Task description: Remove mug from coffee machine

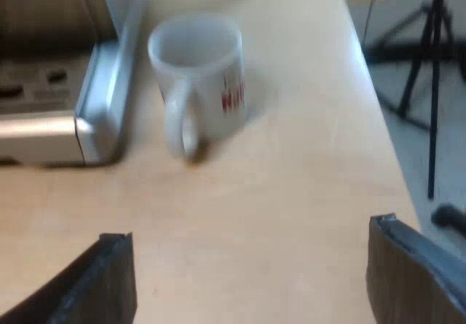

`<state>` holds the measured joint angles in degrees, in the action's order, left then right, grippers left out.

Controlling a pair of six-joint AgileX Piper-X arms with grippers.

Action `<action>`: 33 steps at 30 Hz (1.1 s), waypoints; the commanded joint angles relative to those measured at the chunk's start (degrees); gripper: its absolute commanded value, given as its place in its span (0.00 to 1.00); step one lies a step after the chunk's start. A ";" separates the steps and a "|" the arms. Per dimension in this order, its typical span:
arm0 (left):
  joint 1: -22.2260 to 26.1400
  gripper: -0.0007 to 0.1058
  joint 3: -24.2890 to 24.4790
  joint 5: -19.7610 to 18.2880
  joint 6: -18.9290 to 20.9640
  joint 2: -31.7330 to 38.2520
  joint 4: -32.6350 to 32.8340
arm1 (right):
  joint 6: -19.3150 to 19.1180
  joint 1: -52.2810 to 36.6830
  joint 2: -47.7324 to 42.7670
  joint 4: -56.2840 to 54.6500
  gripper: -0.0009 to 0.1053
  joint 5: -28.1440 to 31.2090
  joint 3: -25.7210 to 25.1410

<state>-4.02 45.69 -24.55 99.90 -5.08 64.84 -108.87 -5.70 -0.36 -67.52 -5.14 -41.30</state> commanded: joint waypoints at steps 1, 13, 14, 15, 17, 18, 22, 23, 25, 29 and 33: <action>0.02 0.82 0.54 0.48 0.16 3.01 1.02 | -0.31 -0.33 -2.82 -0.49 0.64 -1.63 0.09; 0.22 0.82 -0.92 3.38 0.16 8.18 7.69 | -0.31 -0.33 -2.80 0.22 0.64 -1.62 0.11; 0.22 0.82 -1.36 3.63 0.16 8.18 7.60 | -0.31 -0.33 -2.80 0.33 0.64 -1.62 0.24; 0.22 0.82 -1.64 3.76 0.16 8.18 7.45 | -0.31 -0.33 -2.80 0.67 0.64 -1.62 0.42; 0.22 0.82 -5.36 5.99 0.16 8.08 4.00 | -0.31 -0.33 -2.80 1.67 0.64 -1.74 1.08; 0.22 0.82 -5.75 6.36 0.16 8.07 3.60 | -0.31 -0.33 -2.80 1.84 0.64 -1.74 1.34; 0.22 0.82 -9.90 6.89 0.16 8.07 -2.07 | -0.31 -0.33 -2.80 2.64 0.64 -3.45 3.28; 0.22 0.82 -11.00 6.89 0.16 8.07 -3.50 | -0.31 -0.33 -2.80 2.64 0.64 -3.86 3.97; 0.22 0.82 -12.41 6.89 0.16 8.07 -5.21 | -0.31 -0.33 -2.70 2.64 0.64 -4.12 5.07; 0.22 0.82 -14.53 6.89 0.16 8.07 -6.59 | -0.20 -0.33 -2.70 2.64 0.64 -4.12 7.66; 0.22 0.82 -16.02 6.89 0.16 8.07 -6.47 | -0.03 -0.33 -2.70 4.00 0.64 -4.12 9.13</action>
<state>-3.98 30.10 -18.36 99.90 0.73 59.50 -108.77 -5.70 -0.36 -65.12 -8.71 -32.03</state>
